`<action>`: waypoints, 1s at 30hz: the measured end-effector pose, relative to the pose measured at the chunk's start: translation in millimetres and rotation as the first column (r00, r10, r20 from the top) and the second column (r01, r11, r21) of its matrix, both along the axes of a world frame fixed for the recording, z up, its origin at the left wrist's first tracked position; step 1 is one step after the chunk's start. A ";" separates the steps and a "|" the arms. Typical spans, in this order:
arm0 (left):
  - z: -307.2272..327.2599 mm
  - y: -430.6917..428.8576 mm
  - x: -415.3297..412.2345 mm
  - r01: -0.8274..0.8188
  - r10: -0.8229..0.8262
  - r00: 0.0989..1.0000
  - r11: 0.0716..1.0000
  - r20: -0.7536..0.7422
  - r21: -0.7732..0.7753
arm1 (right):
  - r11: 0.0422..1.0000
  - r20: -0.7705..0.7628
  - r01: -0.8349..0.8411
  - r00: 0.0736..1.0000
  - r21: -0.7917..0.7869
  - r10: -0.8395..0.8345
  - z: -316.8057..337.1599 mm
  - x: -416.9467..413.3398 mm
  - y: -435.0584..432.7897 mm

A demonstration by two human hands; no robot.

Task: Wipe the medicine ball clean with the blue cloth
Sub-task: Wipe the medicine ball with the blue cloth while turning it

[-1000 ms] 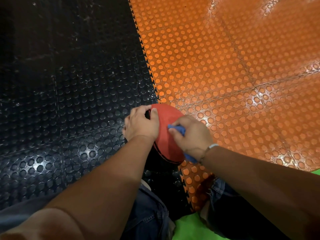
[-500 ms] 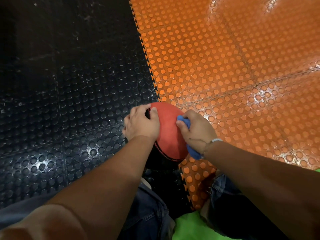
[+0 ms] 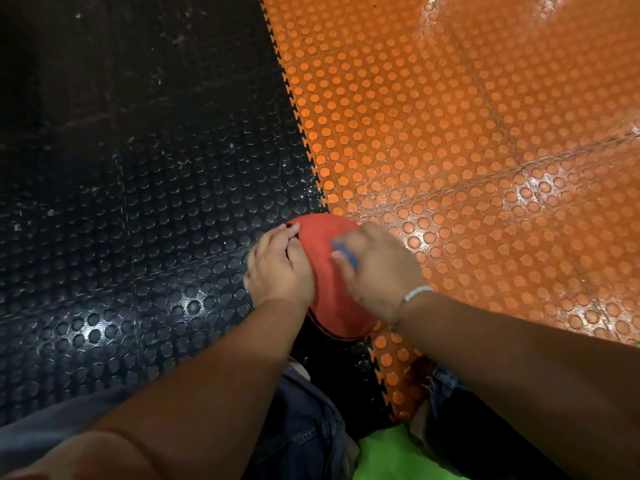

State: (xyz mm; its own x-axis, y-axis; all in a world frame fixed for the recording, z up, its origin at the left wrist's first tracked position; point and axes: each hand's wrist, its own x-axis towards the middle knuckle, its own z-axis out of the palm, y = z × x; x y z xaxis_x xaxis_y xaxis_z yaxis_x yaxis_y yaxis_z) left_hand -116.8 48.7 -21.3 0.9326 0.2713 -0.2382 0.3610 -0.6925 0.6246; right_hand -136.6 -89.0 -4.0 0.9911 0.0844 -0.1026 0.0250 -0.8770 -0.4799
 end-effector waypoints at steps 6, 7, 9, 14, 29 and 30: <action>-0.9 3.6 -4.2 -0.021 0.022 1.000 0.997 0.020 -0.068 | 0.992 -0.135 0.079 0.987 -0.096 -0.092 -10.0 14.0 -27.9; -0.9 2.9 -5.3 -0.015 0.016 1.000 0.998 0.017 -0.059 | 0.980 -0.207 0.183 0.958 -0.084 -0.197 -13.8 17.1 -30.7; -2.6 1.4 -7.0 -0.010 0.011 0.999 0.999 0.030 -0.046 | 0.982 -0.201 0.170 0.962 -0.084 -0.184 -10.1 19.3 -16.0; -3.8 0.8 -6.5 0.008 -0.008 1.000 0.999 -0.003 -0.041 | 0.977 0.118 -0.172 0.975 -0.123 0.187 3.0 -3.0 13.4; -16.5 26.1 8.3 -0.091 0.100 0.995 0.967 0.024 -0.237 | 0.963 -0.223 0.237 0.953 0.128 -0.205 -30.6 -9.2 -30.7; -16.3 27.6 10.1 -0.103 0.109 0.994 0.964 0.009 -0.246 | 0.949 -0.229 0.284 0.941 0.139 -0.249 -33.0 -10.6 -28.7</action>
State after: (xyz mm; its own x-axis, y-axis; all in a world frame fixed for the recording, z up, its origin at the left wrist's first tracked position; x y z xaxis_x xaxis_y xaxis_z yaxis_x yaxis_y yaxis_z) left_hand -106.7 76.3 -37.6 0.9074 0.3048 -0.2895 0.4084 -0.4758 0.7790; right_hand -147.1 -117.7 -37.0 0.9381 -0.1462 -0.3141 -0.3135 -0.7442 -0.5898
